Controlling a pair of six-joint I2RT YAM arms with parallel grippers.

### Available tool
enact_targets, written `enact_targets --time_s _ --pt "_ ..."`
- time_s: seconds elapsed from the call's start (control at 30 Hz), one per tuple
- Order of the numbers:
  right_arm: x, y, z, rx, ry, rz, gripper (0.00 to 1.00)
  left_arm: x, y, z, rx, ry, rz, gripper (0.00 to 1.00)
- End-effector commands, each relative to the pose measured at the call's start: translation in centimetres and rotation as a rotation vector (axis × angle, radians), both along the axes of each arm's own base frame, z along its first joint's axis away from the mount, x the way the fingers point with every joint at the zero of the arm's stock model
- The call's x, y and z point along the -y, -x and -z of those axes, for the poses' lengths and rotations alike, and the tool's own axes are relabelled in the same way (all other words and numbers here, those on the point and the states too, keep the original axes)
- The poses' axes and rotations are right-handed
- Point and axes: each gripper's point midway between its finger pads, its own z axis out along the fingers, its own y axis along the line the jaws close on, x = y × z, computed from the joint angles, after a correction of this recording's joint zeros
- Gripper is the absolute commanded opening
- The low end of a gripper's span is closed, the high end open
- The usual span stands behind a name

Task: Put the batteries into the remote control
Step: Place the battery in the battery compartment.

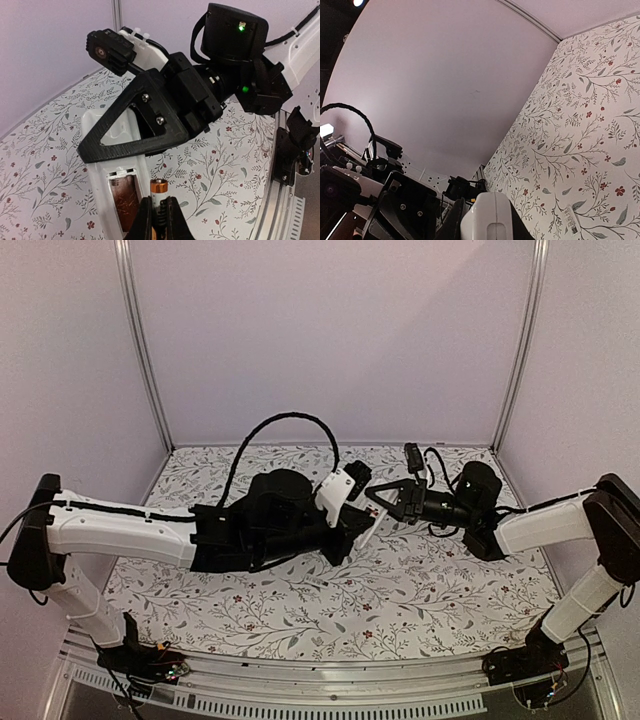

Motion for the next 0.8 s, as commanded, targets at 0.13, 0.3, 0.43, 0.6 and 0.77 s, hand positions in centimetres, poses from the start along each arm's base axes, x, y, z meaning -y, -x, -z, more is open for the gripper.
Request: enact_targets --time_s 0.13,0.3,0.43,0.6,0.77 --pt "-1.1 -0.3 -2.5 0.007 -0.129 -0.006 0.00 -0.1 -1.0 -0.8 0.092 -0.023 -0.059 0.00" --pt "-1.5 -0.2 -2.6 -0.007 -0.149 -0.012 0.00 -0.1 -1.3 -0.4 0.104 -0.043 -0.068 0.00" --pt "-1.7 0.0 -3.0 -0.003 -0.156 -0.014 0.00 -0.4 -1.8 -0.2 0.114 -0.053 -0.094 0.00" --pt "-1.8 0.3 -3.7 0.004 -0.167 -0.019 0.00 -0.6 -2.3 -0.2 0.122 -0.058 -0.117 0.00" --pt "-1.8 0.5 -4.2 0.012 -0.178 -0.019 0.00 -0.5 -2.5 0.1 0.117 -0.066 -0.123 0.00"
